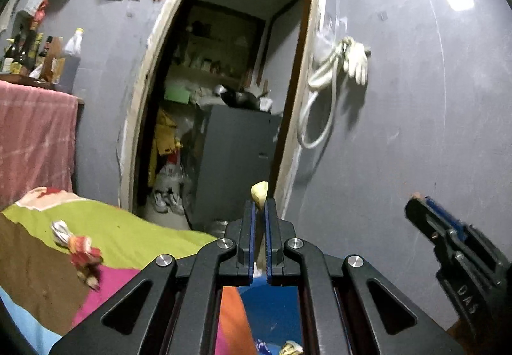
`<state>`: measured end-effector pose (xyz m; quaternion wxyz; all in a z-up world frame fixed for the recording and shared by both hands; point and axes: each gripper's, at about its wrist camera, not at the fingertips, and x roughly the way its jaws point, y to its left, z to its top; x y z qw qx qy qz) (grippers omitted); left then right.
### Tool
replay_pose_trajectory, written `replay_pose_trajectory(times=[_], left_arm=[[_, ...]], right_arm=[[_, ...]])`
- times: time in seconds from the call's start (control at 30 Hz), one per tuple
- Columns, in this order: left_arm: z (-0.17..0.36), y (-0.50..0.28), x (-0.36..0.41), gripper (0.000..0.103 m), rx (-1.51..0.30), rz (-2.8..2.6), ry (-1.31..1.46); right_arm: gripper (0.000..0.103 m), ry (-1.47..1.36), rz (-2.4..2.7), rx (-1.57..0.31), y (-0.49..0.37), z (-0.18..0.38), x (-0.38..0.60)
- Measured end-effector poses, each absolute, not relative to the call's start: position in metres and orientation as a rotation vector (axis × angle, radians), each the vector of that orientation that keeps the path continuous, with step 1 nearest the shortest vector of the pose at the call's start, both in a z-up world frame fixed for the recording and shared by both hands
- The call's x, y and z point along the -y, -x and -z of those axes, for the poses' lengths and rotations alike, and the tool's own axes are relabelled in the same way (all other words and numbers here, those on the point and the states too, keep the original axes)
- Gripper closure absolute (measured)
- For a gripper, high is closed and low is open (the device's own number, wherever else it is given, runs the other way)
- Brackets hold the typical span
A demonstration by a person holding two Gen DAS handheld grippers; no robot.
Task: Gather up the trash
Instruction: 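Carry both held scraps over the blue bucket, then open both tools over the blue bucket to drop the scraps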
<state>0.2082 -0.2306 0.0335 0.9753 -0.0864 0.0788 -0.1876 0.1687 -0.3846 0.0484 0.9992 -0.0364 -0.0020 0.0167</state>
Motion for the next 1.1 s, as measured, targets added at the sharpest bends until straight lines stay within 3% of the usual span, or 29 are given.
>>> replay_pose_trajectory(times=[0.3, 0.83, 1.1], left_arm=[[-0.007, -0.214, 0.259, 0.1, -0.196, 0.401, 0.127], [0.044, -0.258, 0.286, 0.1, -0.481, 0.47, 0.089], [0.049, -0.263, 0.288, 0.099, -0.53, 0.504, 0.093]], right_arm=[[0.085, 0.038, 0.041, -0.032, -0.169, -0.021, 0.418], [0.084, -0.045, 0.015, -0.252, -0.206, 0.017, 0.44], [0.083, -0.067, 0.006, -0.31, -0.216, 0.023, 0.447]])
